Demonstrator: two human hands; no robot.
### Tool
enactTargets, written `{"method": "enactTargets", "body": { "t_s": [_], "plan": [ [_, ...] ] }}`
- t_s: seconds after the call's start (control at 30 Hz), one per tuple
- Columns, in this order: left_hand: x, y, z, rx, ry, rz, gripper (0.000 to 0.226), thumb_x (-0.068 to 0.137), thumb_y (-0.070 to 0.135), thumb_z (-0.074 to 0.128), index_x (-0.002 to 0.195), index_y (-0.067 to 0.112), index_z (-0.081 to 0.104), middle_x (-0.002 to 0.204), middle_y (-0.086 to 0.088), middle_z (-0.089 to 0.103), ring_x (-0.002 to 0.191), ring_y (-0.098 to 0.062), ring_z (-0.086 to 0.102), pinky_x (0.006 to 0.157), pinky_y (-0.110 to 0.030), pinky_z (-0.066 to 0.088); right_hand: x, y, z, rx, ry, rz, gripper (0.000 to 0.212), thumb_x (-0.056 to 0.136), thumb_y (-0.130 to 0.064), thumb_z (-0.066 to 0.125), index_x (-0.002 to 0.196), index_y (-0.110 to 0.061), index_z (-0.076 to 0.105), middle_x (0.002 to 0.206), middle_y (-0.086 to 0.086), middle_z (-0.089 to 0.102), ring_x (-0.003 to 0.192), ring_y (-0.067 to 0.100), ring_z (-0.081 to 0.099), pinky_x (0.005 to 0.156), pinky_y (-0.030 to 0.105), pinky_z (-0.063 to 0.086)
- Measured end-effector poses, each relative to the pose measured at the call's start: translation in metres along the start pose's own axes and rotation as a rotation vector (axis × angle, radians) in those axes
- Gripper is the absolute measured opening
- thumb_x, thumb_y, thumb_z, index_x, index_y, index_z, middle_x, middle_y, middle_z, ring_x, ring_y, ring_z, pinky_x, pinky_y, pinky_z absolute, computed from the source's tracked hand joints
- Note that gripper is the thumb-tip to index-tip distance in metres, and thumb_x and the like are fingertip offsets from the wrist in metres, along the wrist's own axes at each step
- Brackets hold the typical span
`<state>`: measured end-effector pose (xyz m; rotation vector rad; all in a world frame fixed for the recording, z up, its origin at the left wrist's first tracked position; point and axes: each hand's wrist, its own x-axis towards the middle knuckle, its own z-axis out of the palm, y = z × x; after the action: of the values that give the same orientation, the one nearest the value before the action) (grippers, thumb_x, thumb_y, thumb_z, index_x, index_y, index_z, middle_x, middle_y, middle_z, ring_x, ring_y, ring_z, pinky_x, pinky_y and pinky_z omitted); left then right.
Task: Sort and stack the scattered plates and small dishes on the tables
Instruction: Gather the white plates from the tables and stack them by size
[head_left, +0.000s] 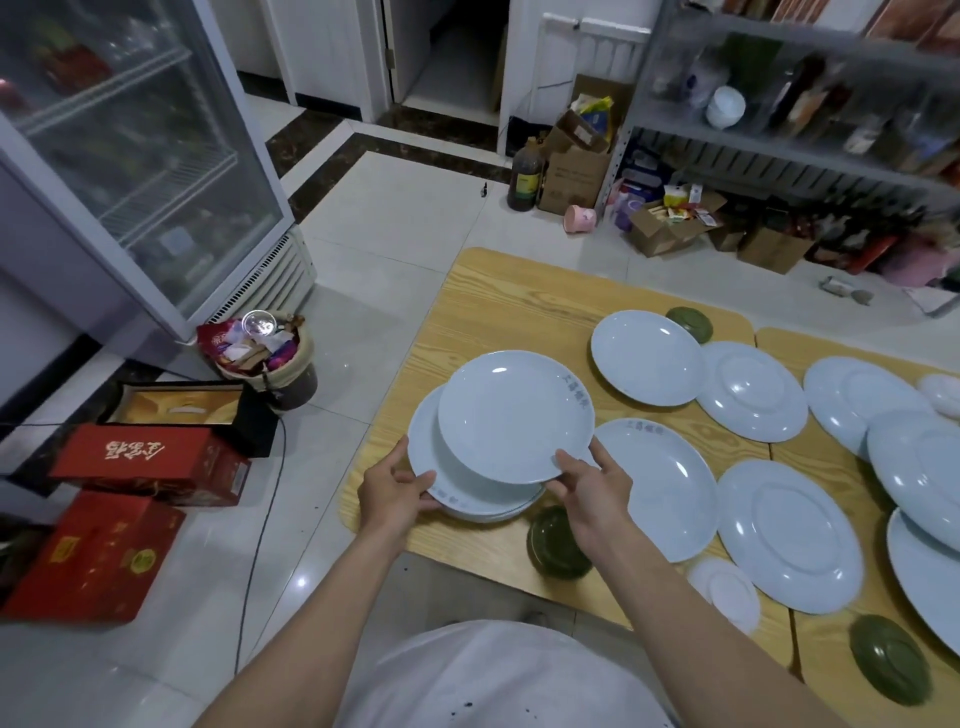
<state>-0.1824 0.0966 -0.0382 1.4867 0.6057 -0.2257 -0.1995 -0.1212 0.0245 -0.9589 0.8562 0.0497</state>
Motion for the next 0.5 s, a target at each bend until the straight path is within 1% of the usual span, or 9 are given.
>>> {"method": "enactTargets", "body": {
  "t_s": [0.07, 0.1, 0.13, 0.2, 0.27, 0.4, 0.5],
  "plan": [
    [-0.001, -0.001, -0.002, -0.001, -0.006, -0.012, 0.072, 0.084, -0.009, 0.069, 0.145, 0.02, 0.045, 0.088, -0.022, 0.066, 0.075, -0.025, 0.074, 0.063, -0.035, 0.062, 0.001, 0.005, 0.0, -0.026, 0.004, 0.018, 0.068, 0.087, 0.007, 0.066, 0.148, -0.013, 0.043, 0.123, 0.011, 0.065, 0.087, 0.025, 0.074, 0.071, 0.038, 0.062],
    [-0.001, -0.001, -0.002, -0.002, -0.008, -0.018, 0.07, 0.085, -0.008, 0.069, 0.145, 0.019, 0.046, 0.093, -0.025, 0.066, 0.076, -0.026, 0.074, 0.063, -0.034, 0.062, 0.001, 0.008, 0.0, -0.035, 0.004, 0.026, 0.068, 0.087, 0.008, 0.066, 0.148, -0.013, 0.043, 0.12, 0.009, 0.065, 0.087, 0.025, 0.074, 0.071, 0.039, 0.062],
    [-0.001, -0.001, -0.002, 0.0, -0.008, -0.022, 0.069, 0.085, -0.008, 0.069, 0.144, 0.019, 0.047, 0.092, -0.025, 0.064, 0.077, -0.027, 0.074, 0.063, -0.034, 0.062, 0.001, 0.01, 0.0, -0.043, 0.005, 0.037, 0.069, 0.087, 0.008, 0.066, 0.148, -0.013, 0.043, 0.114, 0.007, 0.065, 0.085, 0.025, 0.074, 0.07, 0.039, 0.062],
    [-0.001, -0.001, -0.001, 0.015, -0.006, -0.023, 0.068, 0.085, -0.008, 0.069, 0.144, 0.019, 0.047, 0.085, -0.018, 0.058, 0.077, -0.028, 0.074, 0.063, -0.034, 0.062, 0.001, 0.013, -0.001, -0.064, 0.006, 0.06, 0.069, 0.087, 0.008, 0.065, 0.148, -0.014, 0.042, 0.104, -0.001, 0.063, 0.079, 0.023, 0.075, 0.068, 0.038, 0.062],
    [-0.001, 0.0, -0.001, 0.028, -0.014, -0.025, 0.068, 0.085, -0.008, 0.069, 0.144, 0.02, 0.047, 0.084, -0.015, 0.055, 0.075, -0.027, 0.074, 0.062, -0.034, 0.062, 0.0, 0.014, -0.001, -0.086, 0.001, 0.066, 0.069, 0.087, 0.009, 0.065, 0.148, -0.015, 0.042, 0.099, -0.005, 0.062, 0.078, 0.023, 0.075, 0.064, 0.035, 0.061],
    [-0.001, 0.001, -0.002, 0.032, -0.04, -0.035, 0.067, 0.086, -0.006, 0.068, 0.144, 0.02, 0.046, 0.09, -0.016, 0.056, 0.074, -0.027, 0.074, 0.063, -0.033, 0.062, 0.001, 0.018, -0.001, -0.12, -0.006, 0.055, 0.07, 0.087, 0.009, 0.065, 0.149, -0.012, 0.041, 0.095, -0.006, 0.063, 0.077, 0.022, 0.075, 0.061, 0.033, 0.061],
    [-0.002, 0.001, -0.003, 0.045, -0.046, -0.034, 0.065, 0.088, -0.006, 0.065, 0.145, 0.02, 0.046, 0.088, -0.014, 0.053, 0.073, -0.028, 0.074, 0.063, -0.033, 0.062, 0.002, 0.021, 0.0, -0.141, -0.01, 0.045, 0.07, 0.088, 0.009, 0.065, 0.149, -0.012, 0.04, 0.091, -0.006, 0.063, 0.074, 0.019, 0.075, 0.06, 0.032, 0.061]
  ]
}}
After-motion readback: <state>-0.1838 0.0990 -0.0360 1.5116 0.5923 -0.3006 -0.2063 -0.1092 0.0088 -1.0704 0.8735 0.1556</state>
